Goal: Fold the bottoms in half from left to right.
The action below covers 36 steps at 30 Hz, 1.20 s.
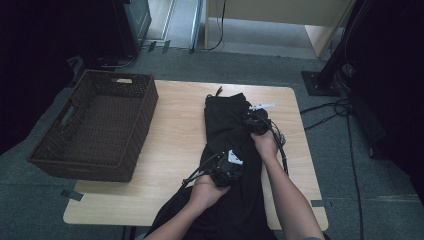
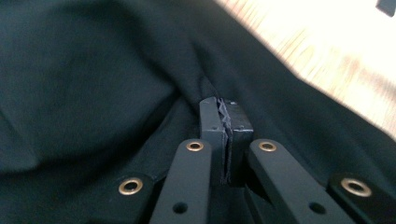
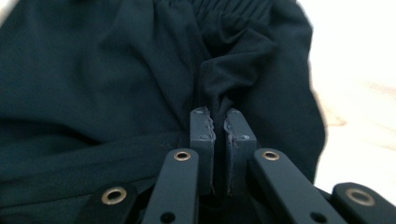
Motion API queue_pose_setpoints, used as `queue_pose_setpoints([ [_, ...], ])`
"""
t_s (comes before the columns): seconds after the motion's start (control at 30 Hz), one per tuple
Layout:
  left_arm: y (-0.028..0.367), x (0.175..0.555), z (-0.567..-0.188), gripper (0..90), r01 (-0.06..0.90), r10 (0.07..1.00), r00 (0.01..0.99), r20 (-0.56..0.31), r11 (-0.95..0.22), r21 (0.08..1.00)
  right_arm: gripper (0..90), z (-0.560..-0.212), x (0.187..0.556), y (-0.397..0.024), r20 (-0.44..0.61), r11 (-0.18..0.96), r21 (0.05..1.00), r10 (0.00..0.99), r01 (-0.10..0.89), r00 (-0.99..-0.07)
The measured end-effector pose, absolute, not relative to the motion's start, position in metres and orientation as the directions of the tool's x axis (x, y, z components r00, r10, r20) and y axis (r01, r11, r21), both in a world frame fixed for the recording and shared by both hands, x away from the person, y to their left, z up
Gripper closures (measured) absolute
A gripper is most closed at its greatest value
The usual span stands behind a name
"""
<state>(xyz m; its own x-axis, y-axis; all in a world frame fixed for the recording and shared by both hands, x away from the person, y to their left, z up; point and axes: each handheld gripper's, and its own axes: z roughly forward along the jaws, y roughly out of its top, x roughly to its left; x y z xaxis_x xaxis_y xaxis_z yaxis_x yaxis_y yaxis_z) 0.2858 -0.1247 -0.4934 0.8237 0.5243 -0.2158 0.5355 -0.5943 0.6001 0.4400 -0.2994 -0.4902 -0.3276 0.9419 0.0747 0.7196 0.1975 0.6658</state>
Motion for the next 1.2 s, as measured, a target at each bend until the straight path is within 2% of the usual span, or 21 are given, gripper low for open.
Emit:
queue_pose_setpoints([
  [0.07, -0.120, 0.288, -0.498, 89.2, 0.541, 0.533, 0.821, -0.205, -0.612, 0.576, 84.0, -0.497, 0.441, -0.296, 0.055, 0.216, 0.655, 0.942, 0.724, -0.330],
  [0.27, -0.097, 0.291, -0.501, 89.2, 0.554, 0.543, 0.812, -0.214, -0.599, 0.578, 83.9, -0.500, 0.444, -0.279, 0.031, 0.231, 0.654, 0.944, 0.720, -0.330],
  [0.4, -0.070, 0.296, -0.499, 89.2, 0.571, 0.568, 0.796, -0.209, -0.592, 0.568, 84.0, -0.500, 0.450, -0.259, 0.024, 0.230, 0.654, 0.946, 0.721, -0.325],
  [0.73, 0.026, 0.305, -0.496, 89.2, 0.643, 0.675, 0.714, -0.184, -0.530, 0.553, 84.1, -0.501, 0.469, -0.189, 0.071, 0.225, 0.659, 0.932, 0.717, -0.356],
  [0.77, 0.026, 0.305, -0.496, 89.2, 0.643, 0.675, 0.714, -0.184, -0.530, 0.553, 84.1, -0.501, 0.469, -0.181, 0.077, 0.223, 0.664, 0.929, 0.714, -0.361],
  [0.8, 0.048, 0.308, -0.495, 89.2, 0.670, 0.707, 0.683, -0.181, -0.509, 0.540, 84.0, -0.502, 0.470, -0.168, 0.099, 0.218, 0.666, 0.922, 0.713, -0.375],
  [0.83, 0.054, 0.309, -0.494, 89.2, 0.675, 0.713, 0.678, -0.178, -0.507, 0.536, 84.0, -0.502, 0.471, -0.163, 0.105, 0.218, 0.668, 0.919, 0.711, -0.381],
  [1.0, 0.067, 0.308, -0.492, 89.2, 0.694, 0.736, 0.652, -0.184, -0.480, 0.537, 83.8, -0.502, 0.474, -0.148, 0.093, 0.251, 0.670, 0.905, 0.698, -0.415],
  [1.1, 0.059, 0.302, -0.482, 89.4, 0.671, 0.715, 0.672, -0.192, -0.479, 0.566, 84.0, -0.494, 0.476, -0.153, 0.124, 0.230, 0.671, 0.902, 0.705, -0.412],
  [1.2, 0.046, 0.296, -0.468, 89.6, 0.631, 0.683, 0.708, -0.179, -0.498, 0.595, 84.0, -0.477, 0.478, -0.162, 0.140, 0.205, 0.713, 0.896, 0.671, -0.422],
])
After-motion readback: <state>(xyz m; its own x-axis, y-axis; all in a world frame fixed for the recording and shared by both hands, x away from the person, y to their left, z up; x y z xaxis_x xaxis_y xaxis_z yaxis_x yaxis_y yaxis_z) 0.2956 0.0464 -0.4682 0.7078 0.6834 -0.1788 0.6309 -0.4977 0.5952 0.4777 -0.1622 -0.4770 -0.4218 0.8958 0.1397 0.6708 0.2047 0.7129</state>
